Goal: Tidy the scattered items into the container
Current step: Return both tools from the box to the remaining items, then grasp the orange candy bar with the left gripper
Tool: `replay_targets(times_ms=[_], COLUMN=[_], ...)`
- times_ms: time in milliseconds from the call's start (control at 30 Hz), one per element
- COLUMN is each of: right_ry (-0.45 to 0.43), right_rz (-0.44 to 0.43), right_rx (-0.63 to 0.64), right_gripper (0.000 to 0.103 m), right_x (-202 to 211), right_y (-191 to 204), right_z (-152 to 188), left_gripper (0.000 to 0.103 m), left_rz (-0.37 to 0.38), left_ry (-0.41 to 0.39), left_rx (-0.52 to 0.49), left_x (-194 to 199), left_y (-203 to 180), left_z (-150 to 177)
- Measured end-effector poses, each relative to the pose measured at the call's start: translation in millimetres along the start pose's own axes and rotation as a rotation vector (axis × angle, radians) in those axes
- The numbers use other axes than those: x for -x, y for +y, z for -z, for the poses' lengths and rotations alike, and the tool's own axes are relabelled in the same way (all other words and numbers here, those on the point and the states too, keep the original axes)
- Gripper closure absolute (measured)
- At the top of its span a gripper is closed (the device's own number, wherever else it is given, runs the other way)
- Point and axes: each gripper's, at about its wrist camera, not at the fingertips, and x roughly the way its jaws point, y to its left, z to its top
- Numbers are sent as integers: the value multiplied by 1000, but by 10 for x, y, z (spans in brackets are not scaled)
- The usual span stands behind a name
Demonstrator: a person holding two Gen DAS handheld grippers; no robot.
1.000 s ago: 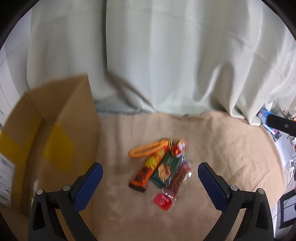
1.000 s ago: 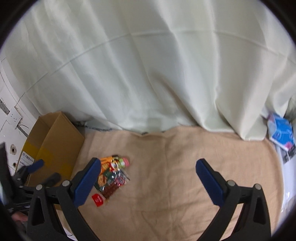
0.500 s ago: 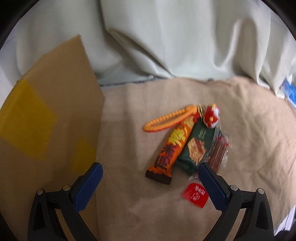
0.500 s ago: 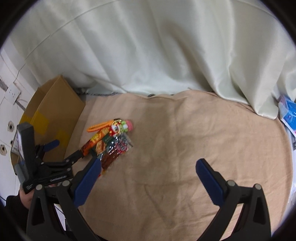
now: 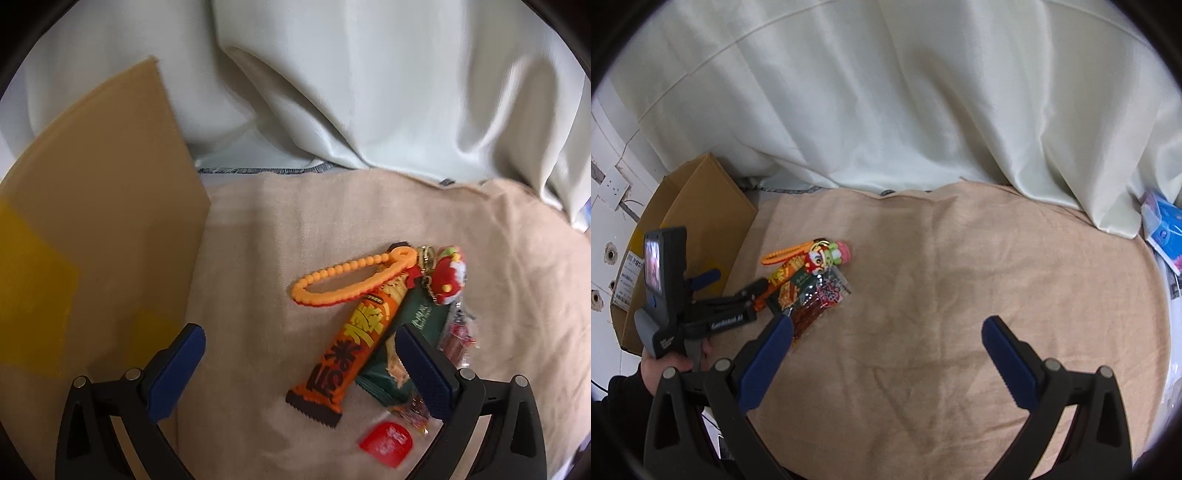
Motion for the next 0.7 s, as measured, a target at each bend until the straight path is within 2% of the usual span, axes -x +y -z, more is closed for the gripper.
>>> replay_targets(times_ms=[133, 233, 567, 700], right_ry=[-2, -4, -4, 1], right_rz=[-4, 1, 3, 1], right_rx=[-14, -15, -30, -30], right_gripper=[0, 0, 0, 0], right_x=[21, 39, 46, 27], right_y=[-29, -44, -98, -104], right_z=[3, 7, 24, 32], left_gripper=[0, 0, 1, 27], left_rz=[-29, -59, -27, 1], left_ry=[24, 5, 56, 29], left_rx=[-53, -67, -57, -133], left_x=[-123, -169, -242, -130], left_y=[-98, -99, -89, -221], left_z=[24, 56, -8, 27])
